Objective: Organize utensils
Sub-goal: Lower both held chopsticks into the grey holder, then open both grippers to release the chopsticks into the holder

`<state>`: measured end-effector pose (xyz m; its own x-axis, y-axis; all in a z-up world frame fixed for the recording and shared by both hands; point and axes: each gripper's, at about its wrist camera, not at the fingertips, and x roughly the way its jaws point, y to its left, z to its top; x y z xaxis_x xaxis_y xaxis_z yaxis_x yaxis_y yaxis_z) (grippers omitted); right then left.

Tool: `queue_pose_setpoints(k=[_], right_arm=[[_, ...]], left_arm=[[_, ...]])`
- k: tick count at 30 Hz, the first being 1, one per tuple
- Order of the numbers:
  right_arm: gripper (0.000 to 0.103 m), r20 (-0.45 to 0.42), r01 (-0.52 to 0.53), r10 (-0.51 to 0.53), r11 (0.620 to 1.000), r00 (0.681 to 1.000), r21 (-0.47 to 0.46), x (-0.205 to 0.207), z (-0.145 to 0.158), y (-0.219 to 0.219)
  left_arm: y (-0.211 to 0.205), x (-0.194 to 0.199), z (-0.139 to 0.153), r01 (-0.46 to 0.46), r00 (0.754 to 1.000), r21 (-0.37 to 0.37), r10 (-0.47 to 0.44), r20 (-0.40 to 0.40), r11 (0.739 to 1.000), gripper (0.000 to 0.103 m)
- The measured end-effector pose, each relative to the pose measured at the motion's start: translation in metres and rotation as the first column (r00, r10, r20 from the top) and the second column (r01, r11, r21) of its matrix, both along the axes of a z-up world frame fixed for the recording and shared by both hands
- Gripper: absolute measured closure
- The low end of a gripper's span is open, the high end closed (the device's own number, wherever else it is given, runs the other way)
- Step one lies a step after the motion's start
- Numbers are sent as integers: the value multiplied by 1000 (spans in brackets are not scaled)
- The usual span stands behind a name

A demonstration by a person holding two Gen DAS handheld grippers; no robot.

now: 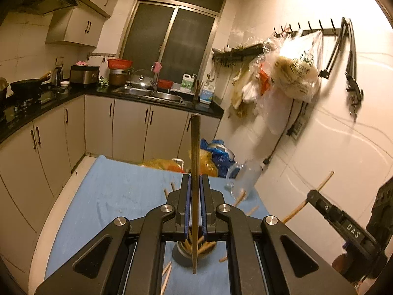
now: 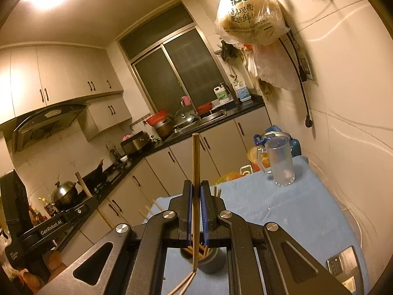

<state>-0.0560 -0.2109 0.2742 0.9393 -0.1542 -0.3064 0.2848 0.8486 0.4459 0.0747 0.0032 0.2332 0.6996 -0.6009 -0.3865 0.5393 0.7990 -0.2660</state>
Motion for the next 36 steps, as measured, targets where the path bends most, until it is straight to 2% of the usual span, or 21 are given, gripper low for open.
queue_pose_setpoints(k=[6,10,21,32,33,34,35,36], right_arm=[[96,-1,32,-32,999,999,4,24,-4,-8],[96,-16,41,-41,999,999,-1,39,-13,-9],[96,-129,-24,21,999,991,-25,76,-57,5],[95,-225,-67,59,997,973,-27,89,-88,12],[95,-229,-70,62,997,971,-25,90,-89,12],[95,-234,-73,66,997,970,-20,90,-90,11],[95,-236,-74,68,997,969,-17,91,-90,12],[95,-237,-74,68,997,969,-14,90,-90,11]], left_arm=[[-16,27,-3,-25,1000,-41,25,-9,999,96],[-26,42,-19,-37,999,-43,35,-34,998,96],[-45,66,-71,-11,994,17,12,-110,1000,96],[-51,62,-98,15,992,78,-5,-124,997,96],[-51,61,-99,17,992,81,-7,-125,997,95],[-51,61,-98,18,992,81,-8,-126,997,89],[-50,60,-97,17,992,79,-7,-124,997,78],[-49,58,-96,14,993,77,-4,-118,997,73]])
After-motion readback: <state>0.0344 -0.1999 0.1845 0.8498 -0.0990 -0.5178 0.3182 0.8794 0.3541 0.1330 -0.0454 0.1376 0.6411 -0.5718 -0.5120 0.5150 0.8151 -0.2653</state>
